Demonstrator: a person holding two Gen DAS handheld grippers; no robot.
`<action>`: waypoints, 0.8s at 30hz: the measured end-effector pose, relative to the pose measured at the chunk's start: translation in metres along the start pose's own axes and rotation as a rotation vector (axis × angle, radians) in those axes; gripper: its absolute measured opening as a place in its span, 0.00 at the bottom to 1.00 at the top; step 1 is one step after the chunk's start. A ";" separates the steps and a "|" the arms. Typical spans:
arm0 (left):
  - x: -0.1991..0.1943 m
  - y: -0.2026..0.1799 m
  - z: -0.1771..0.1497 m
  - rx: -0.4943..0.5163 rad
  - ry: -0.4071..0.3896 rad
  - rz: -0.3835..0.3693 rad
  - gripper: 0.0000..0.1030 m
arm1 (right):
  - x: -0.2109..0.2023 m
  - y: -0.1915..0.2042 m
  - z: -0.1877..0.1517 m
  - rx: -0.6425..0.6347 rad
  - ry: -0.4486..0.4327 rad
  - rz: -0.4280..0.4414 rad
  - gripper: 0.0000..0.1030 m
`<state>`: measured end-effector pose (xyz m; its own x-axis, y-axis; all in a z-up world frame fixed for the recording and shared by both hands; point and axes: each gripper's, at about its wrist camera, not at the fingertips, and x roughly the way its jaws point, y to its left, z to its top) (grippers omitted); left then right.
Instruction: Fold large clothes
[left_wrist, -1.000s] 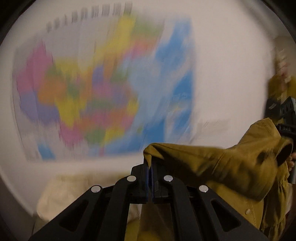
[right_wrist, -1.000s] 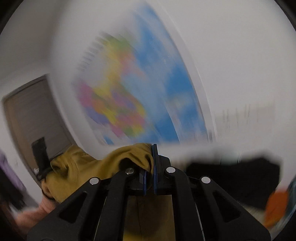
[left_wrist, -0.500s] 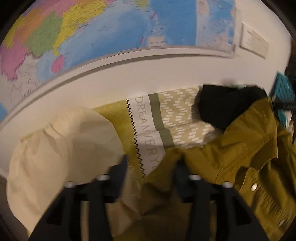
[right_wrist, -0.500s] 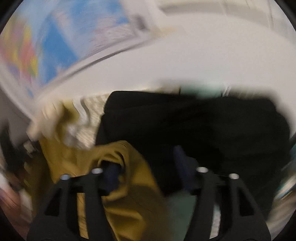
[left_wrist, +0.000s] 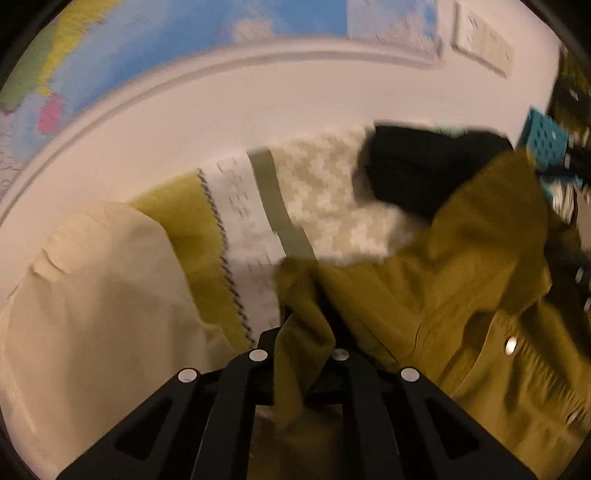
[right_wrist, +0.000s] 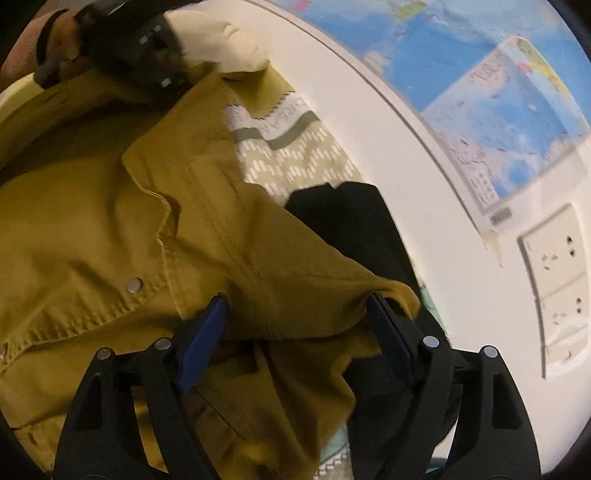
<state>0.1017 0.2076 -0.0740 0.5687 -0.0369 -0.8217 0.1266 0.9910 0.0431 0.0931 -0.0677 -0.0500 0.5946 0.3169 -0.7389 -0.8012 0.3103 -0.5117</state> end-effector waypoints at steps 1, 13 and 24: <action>-0.006 0.003 0.003 -0.013 -0.021 -0.009 0.03 | 0.004 -0.003 0.002 0.021 -0.001 0.009 0.59; -0.023 0.026 0.070 -0.142 -0.121 -0.038 0.01 | -0.023 -0.153 -0.002 0.734 -0.215 0.037 0.03; 0.008 0.008 0.061 -0.095 -0.069 0.074 0.44 | 0.056 -0.173 -0.022 0.998 -0.051 0.017 0.42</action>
<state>0.1571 0.2070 -0.0459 0.6289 0.0307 -0.7769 0.0071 0.9989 0.0453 0.2637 -0.1239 -0.0126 0.6047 0.3586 -0.7112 -0.3999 0.9089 0.1183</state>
